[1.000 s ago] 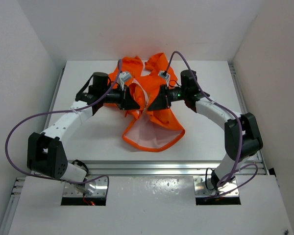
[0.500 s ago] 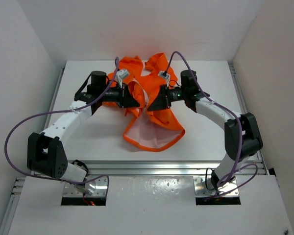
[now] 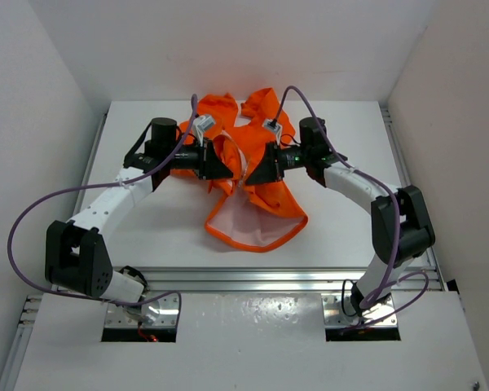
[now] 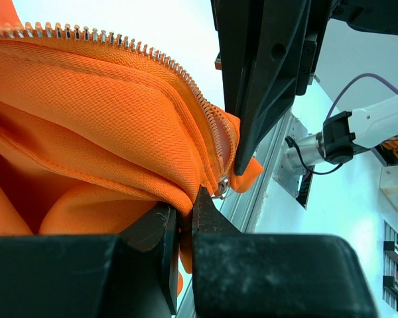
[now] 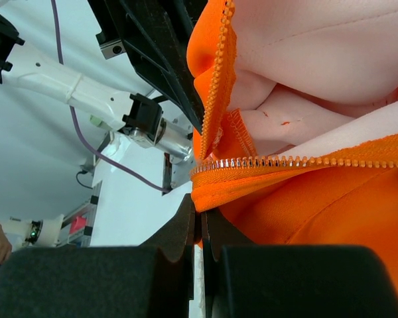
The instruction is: Zip up the jacket
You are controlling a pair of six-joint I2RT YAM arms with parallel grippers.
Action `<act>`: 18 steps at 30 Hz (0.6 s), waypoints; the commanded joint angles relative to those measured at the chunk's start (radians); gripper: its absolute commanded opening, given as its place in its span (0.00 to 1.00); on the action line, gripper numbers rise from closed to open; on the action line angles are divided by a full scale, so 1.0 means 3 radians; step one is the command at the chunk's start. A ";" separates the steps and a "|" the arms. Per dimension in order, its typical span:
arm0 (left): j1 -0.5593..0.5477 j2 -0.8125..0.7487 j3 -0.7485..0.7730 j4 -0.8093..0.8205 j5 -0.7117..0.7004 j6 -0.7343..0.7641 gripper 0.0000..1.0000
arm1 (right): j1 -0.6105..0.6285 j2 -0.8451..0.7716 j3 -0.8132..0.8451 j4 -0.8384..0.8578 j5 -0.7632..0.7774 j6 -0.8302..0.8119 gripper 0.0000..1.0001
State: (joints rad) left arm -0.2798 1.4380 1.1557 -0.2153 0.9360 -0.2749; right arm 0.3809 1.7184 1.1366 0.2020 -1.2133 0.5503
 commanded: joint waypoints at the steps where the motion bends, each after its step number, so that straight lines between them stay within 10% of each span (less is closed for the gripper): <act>1: 0.0028 -0.0094 0.0054 0.0247 0.0163 -0.0004 0.00 | -0.0032 -0.0011 0.0097 0.0216 -0.0108 0.0052 0.00; 18: -0.0003 -0.0063 0.0054 0.0247 0.0132 -0.0004 0.00 | -0.0058 -0.0006 0.0072 0.0421 -0.0174 0.0180 0.00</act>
State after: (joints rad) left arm -0.2798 1.4380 1.1553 -0.2153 0.9356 -0.2749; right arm 0.3656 1.7184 1.1366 0.2607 -1.2282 0.5987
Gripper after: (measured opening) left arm 0.110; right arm 0.010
